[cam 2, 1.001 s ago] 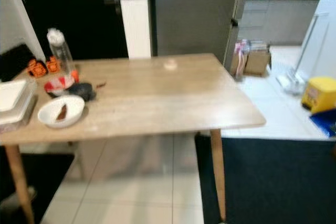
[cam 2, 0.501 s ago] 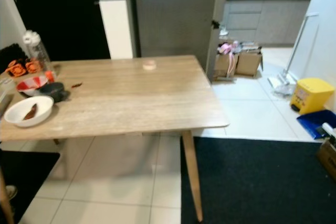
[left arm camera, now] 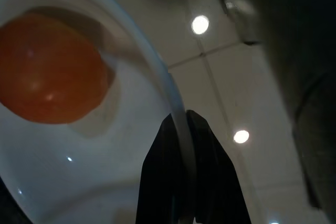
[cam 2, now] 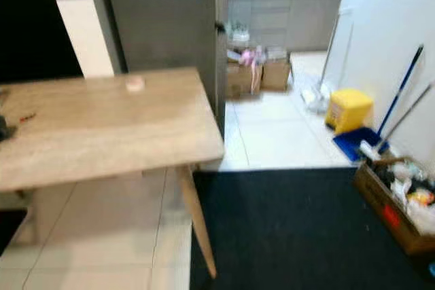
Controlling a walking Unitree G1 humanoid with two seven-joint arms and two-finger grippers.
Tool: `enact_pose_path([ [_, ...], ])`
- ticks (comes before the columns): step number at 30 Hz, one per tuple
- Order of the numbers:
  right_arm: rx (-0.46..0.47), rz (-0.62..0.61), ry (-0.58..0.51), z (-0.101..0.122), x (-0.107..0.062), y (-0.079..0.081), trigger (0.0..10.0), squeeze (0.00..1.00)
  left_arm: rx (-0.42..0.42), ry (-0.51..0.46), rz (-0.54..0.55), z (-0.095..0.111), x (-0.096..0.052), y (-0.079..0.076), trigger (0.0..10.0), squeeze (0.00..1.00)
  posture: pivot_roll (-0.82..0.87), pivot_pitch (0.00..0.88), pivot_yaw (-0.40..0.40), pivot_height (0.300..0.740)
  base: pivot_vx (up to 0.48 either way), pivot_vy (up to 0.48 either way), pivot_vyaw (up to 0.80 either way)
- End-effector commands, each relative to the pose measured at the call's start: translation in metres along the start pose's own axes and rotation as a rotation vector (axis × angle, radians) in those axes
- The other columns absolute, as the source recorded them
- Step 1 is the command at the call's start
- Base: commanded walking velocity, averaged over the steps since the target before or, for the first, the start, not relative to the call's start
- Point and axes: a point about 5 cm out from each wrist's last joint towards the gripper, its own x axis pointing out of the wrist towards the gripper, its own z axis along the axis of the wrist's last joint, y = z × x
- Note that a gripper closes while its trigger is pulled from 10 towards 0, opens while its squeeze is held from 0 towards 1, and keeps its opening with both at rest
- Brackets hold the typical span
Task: Restocking fridge
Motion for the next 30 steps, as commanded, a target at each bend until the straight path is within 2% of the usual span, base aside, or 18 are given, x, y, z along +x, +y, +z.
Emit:
enact_pose_path([
  [1, 0.006, 0.016, -0.007, 0.001, 0.0004, 0.006, 10.0, 0.0, -0.007, -0.029, 0.015, 0.007, 0.0, 0.0038, 10.0, 0.0, -0.07, 0.0, 0.024, 0.74, 0.0, -0.48, 0.0],
  [14, 0.001, 0.018, -0.003, 0.0003, 0.0005, 0.0074, 10.0, 0.0, 0.002, -0.024, 0.015, 0.0048, -0.0002, 0.0046, 10.0, 0.0, -0.06, 0.0, 0.023, 0.74, 0.0, -0.48, 0.0],
  [20, 0.002, 0.009, 0.004, -0.0003, 0.0005, 0.0075, 10.0, 0.0, 0.009, -0.025, 0.027, 0.0055, -0.0006, 0.0097, 10.0, 0.0, -0.06, 0.0, 0.028, 0.74, 0.0, -0.48, -0.75],
  [30, 0.001, 0.005, -0.005, 0.0009, 0.0005, 0.0074, 10.0, 0.0, 0.007, -0.034, 0.023, 0.0088, -0.0002, 0.0068, 10.0, 0.0, -0.06, 0.0, 0.027, 0.74, 0.0, -0.48, 0.0],
])
